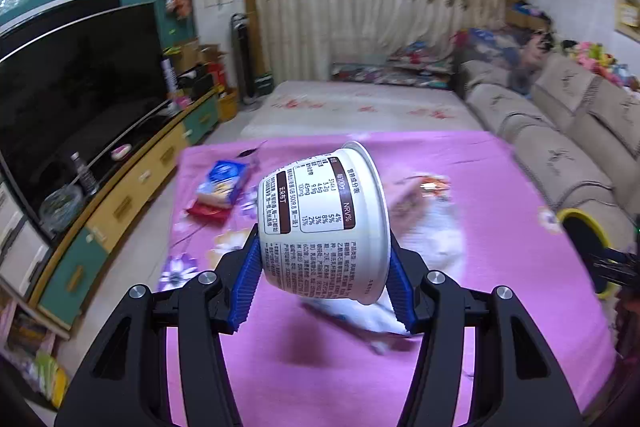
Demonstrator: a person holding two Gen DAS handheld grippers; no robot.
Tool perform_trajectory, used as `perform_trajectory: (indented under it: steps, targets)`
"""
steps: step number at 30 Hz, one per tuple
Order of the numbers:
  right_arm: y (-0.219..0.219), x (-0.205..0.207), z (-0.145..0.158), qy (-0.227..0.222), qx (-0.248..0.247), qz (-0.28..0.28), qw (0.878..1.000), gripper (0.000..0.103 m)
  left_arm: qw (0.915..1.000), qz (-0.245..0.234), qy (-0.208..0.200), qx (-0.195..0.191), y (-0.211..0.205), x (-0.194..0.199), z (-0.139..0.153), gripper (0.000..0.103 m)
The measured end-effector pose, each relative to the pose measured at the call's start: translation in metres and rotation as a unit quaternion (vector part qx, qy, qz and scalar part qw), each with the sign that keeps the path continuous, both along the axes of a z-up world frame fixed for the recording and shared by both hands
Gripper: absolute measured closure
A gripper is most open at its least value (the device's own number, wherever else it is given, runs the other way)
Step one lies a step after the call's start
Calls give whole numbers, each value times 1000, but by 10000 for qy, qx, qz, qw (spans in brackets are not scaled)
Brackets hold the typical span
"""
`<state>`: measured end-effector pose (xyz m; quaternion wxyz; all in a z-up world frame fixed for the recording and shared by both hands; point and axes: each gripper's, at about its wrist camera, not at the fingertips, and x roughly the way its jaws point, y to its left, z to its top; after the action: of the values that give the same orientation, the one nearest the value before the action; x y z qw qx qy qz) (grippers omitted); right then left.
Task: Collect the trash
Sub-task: 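Carry the paper cup over the bin and drop it in with the left gripper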
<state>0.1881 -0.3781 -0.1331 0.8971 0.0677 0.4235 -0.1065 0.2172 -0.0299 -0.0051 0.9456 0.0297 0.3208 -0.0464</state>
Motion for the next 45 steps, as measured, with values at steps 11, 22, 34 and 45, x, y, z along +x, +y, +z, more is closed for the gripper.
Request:
perform_trajectory:
  steps: [11, 22, 34, 45]
  targets:
    - [-19, -44, 22, -313, -78, -314, 9990, 16, 9867, -1620, 74, -131, -127, -27, 14, 48]
    - [-73, -124, 43, -661, -200, -1079, 9918, 16, 9458, -3193, 577, -137, -308, -17, -15, 48]
    - [-130, -171, 21, -600, 62, -1731, 9830, 16, 9096, -3889, 1462, 55, -466, 13, -90, 47]
    - [-132, -173, 10, -561, 205, -1735, 9830, 16, 9212, -3674, 1280, -86, -457, 18, -84, 32]
